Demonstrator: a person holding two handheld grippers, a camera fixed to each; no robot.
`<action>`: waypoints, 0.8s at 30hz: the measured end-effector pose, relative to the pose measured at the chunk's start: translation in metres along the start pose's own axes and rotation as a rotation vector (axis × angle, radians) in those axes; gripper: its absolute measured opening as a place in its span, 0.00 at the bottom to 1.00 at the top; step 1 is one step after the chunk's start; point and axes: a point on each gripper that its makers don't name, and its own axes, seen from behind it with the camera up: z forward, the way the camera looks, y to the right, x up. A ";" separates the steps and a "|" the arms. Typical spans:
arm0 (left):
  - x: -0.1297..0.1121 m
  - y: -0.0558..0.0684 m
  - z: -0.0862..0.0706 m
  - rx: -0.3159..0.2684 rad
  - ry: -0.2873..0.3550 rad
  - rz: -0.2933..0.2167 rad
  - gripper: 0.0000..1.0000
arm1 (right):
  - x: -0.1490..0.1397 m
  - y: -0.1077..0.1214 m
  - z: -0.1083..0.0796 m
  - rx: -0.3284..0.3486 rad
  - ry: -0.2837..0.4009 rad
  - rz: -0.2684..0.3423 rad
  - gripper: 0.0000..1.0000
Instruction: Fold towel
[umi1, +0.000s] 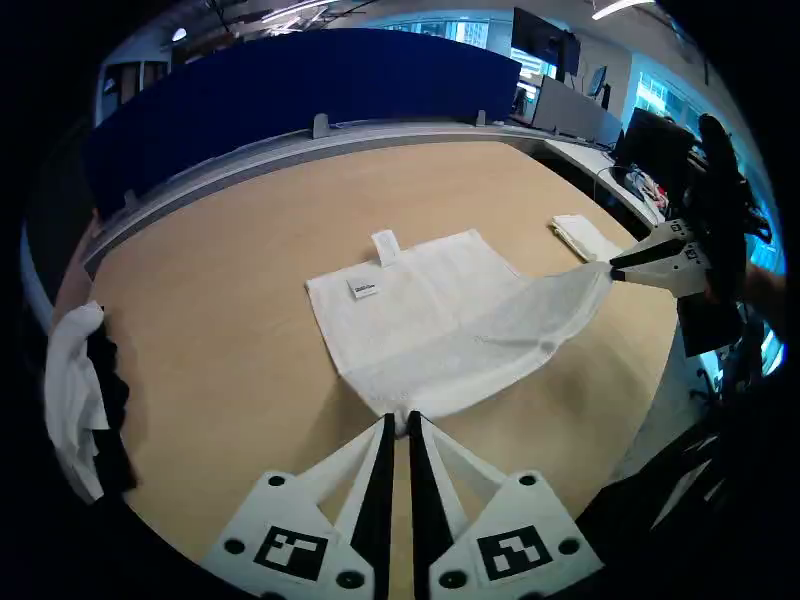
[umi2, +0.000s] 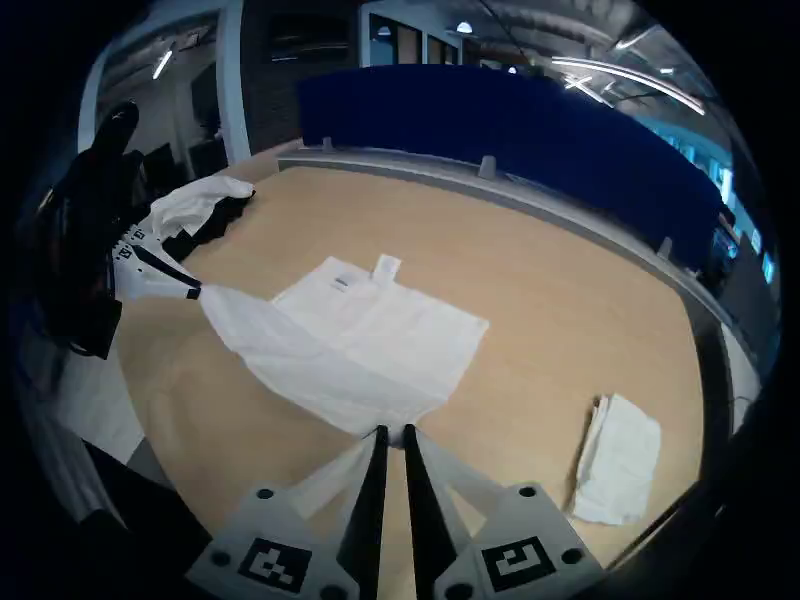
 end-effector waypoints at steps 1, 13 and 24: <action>-0.001 0.000 0.000 0.001 -0.003 -0.001 0.10 | 0.000 0.000 0.000 0.001 -0.001 0.001 0.12; 0.011 -0.007 0.007 0.007 -0.001 -0.010 0.10 | 0.009 0.010 0.011 -0.006 -0.012 -0.002 0.12; 0.039 -0.032 0.030 0.030 0.003 0.002 0.10 | 0.031 0.035 0.041 -0.031 -0.017 -0.018 0.12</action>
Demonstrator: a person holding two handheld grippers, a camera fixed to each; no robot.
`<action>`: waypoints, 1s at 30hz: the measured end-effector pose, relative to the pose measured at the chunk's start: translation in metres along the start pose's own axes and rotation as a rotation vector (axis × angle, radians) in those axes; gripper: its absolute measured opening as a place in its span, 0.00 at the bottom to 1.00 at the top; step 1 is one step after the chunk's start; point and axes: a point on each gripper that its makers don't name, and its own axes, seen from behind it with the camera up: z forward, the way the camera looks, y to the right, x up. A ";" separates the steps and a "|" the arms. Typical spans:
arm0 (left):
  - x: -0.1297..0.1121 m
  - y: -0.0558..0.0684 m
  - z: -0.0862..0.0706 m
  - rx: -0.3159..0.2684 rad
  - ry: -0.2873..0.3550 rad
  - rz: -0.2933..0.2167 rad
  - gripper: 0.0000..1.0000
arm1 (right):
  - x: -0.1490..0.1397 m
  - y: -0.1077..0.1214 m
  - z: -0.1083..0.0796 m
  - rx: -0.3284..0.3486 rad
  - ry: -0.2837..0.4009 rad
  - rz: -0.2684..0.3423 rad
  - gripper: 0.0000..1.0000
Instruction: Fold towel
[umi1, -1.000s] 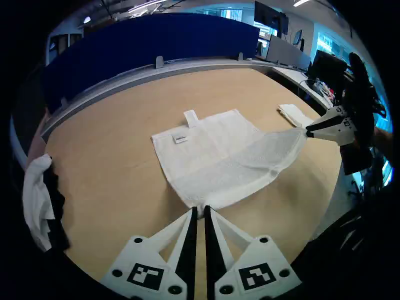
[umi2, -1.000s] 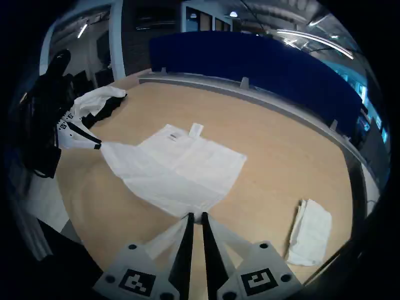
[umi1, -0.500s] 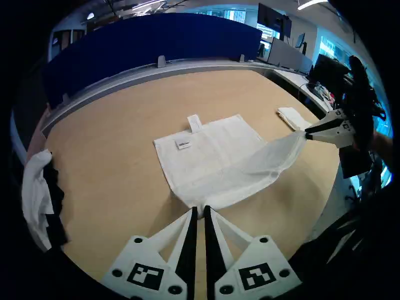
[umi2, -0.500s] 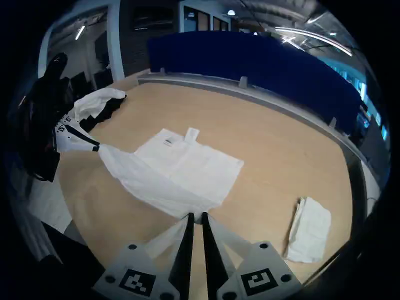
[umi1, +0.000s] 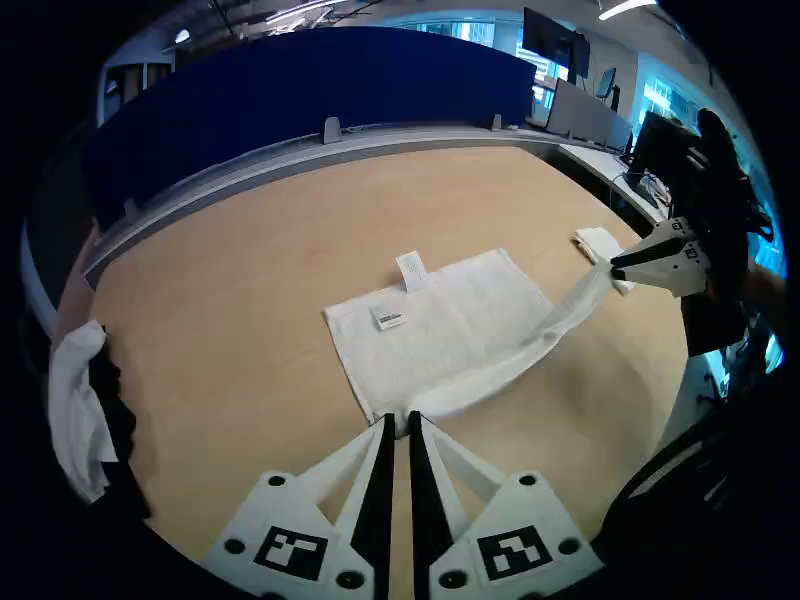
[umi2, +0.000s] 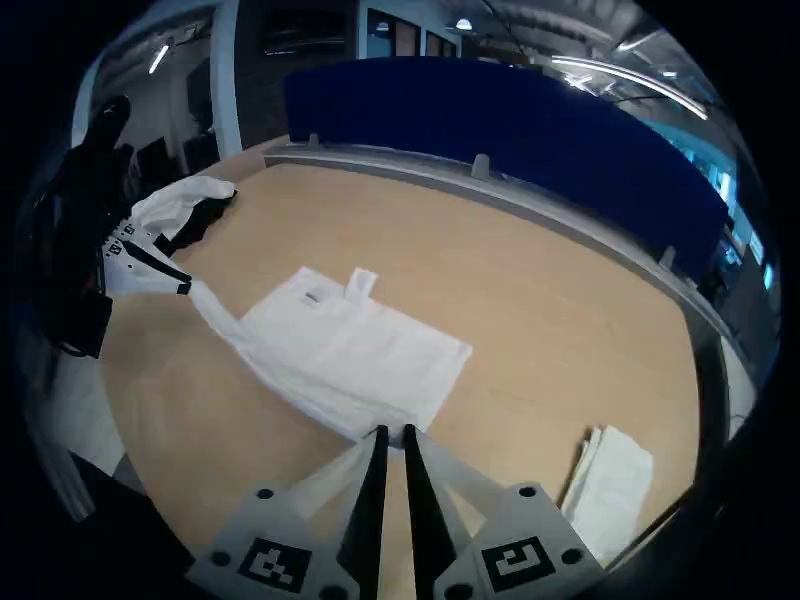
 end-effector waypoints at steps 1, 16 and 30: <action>0.002 -0.002 0.003 0.002 0.001 0.001 0.10 | 0.003 0.003 0.004 -0.004 0.001 -0.001 0.12; 0.035 -0.035 0.055 0.031 -0.003 0.040 0.10 | 0.030 0.039 0.052 -0.035 -0.006 0.025 0.12; 0.031 -0.046 0.090 0.023 -0.038 0.051 0.10 | 0.024 0.052 0.089 -0.048 -0.040 0.063 0.12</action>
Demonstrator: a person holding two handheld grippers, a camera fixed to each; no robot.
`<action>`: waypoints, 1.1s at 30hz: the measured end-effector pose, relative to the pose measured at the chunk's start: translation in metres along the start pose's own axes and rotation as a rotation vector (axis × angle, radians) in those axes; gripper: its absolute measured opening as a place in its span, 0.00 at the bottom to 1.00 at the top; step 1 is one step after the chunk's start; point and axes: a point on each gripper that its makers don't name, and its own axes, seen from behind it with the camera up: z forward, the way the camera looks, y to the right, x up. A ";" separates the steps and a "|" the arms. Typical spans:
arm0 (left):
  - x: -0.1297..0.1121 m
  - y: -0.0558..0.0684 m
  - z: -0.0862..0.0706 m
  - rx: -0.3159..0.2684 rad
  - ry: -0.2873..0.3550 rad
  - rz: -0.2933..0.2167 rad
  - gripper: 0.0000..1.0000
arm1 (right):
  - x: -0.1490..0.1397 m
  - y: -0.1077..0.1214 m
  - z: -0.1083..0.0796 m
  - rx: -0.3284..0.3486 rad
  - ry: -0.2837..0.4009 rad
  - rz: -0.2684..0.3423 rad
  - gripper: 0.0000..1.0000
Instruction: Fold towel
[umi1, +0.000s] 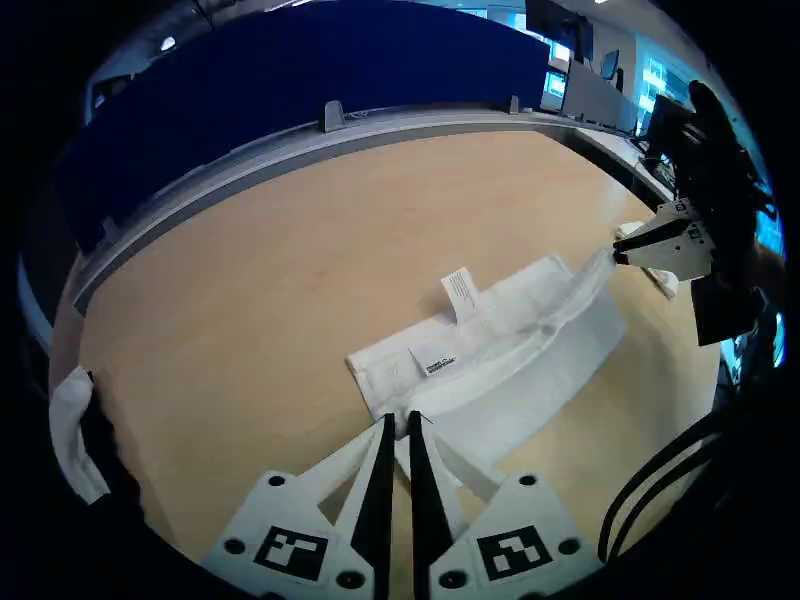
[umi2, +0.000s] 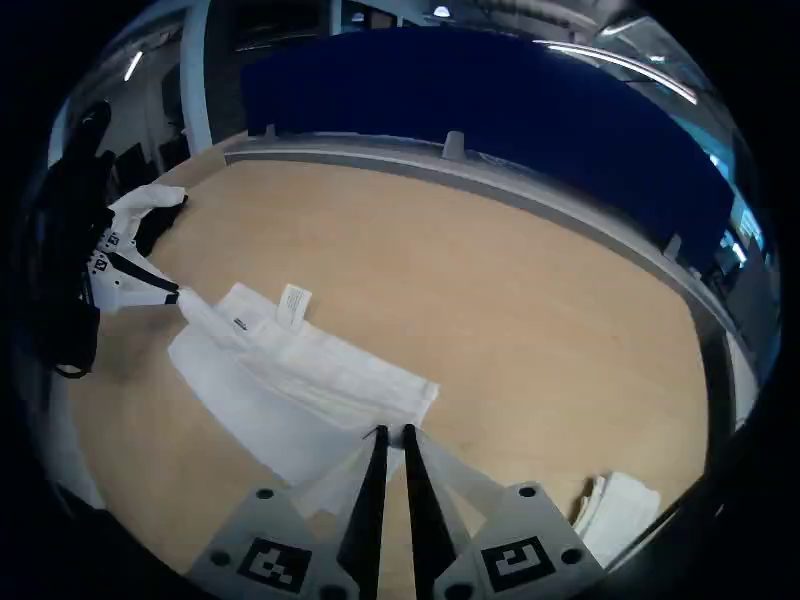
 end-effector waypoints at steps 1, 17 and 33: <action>0.000 -0.001 0.004 0.003 -0.001 -0.003 0.10 | 0.000 0.001 0.004 -0.002 -0.001 0.005 0.12; 0.003 -0.018 0.039 0.071 0.011 -0.029 0.25 | -0.008 0.013 0.036 -0.069 -0.008 0.039 0.22; -0.001 -0.018 0.028 0.066 0.009 -0.060 0.90 | -0.006 0.021 0.032 -0.100 0.011 0.066 0.87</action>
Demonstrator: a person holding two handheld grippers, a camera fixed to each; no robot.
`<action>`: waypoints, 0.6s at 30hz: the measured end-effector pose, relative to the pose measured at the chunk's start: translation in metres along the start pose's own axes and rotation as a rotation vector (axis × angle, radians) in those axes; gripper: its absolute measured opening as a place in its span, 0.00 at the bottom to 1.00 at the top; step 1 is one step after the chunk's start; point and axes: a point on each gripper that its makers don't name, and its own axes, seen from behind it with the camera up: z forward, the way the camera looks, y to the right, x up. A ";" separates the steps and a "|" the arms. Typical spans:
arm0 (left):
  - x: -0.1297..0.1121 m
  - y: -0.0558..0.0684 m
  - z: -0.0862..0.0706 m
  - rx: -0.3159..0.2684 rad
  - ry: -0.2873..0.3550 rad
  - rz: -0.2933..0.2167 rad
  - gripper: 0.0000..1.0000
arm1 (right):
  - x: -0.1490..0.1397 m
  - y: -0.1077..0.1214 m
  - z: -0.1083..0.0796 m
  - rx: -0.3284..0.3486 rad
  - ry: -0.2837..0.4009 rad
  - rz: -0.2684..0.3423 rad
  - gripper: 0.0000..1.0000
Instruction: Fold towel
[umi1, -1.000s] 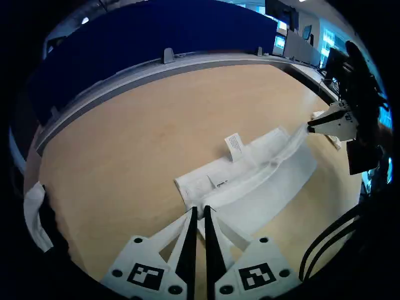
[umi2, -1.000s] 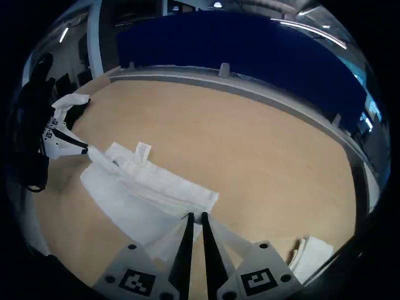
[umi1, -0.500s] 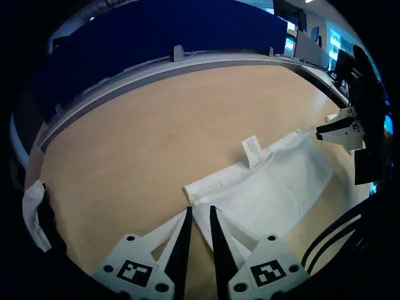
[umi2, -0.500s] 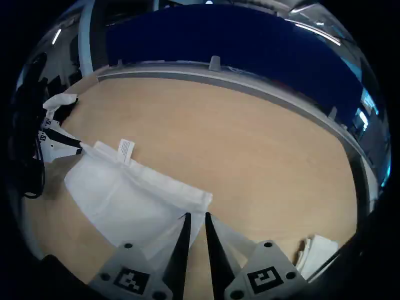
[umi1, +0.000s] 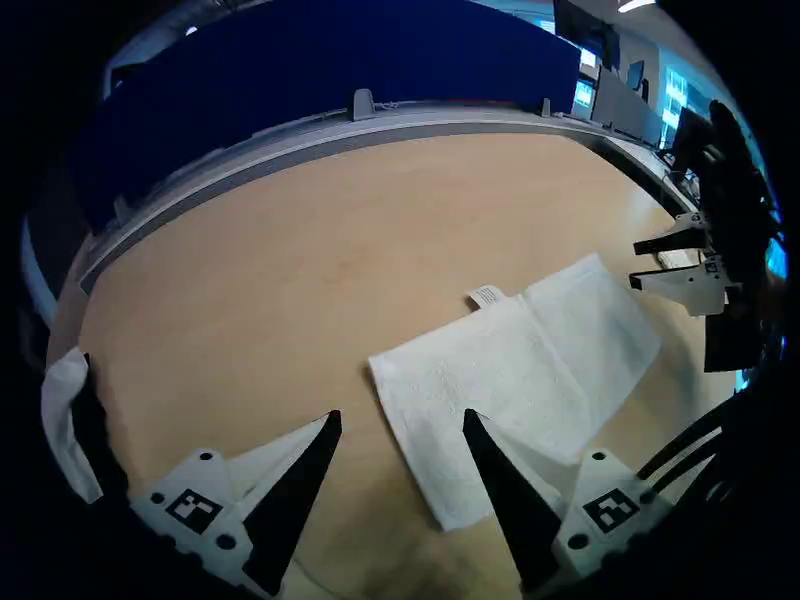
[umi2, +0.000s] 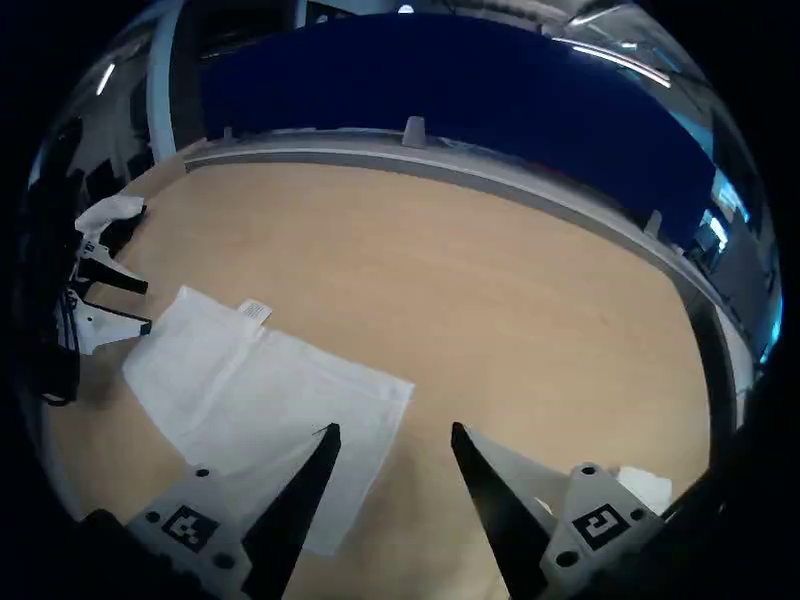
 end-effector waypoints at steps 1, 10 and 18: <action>0.000 0.000 -0.001 0.000 0.000 0.000 0.91 | 0.000 0.000 -0.001 0.000 0.000 0.001 0.87; -0.002 -0.003 -0.015 0.019 0.009 0.001 0.92 | -0.006 -0.004 -0.014 0.011 0.003 -0.015 0.87; -0.018 -0.005 -0.030 0.048 0.013 -0.033 0.91 | -0.018 -0.007 -0.030 0.006 -0.002 -0.036 0.87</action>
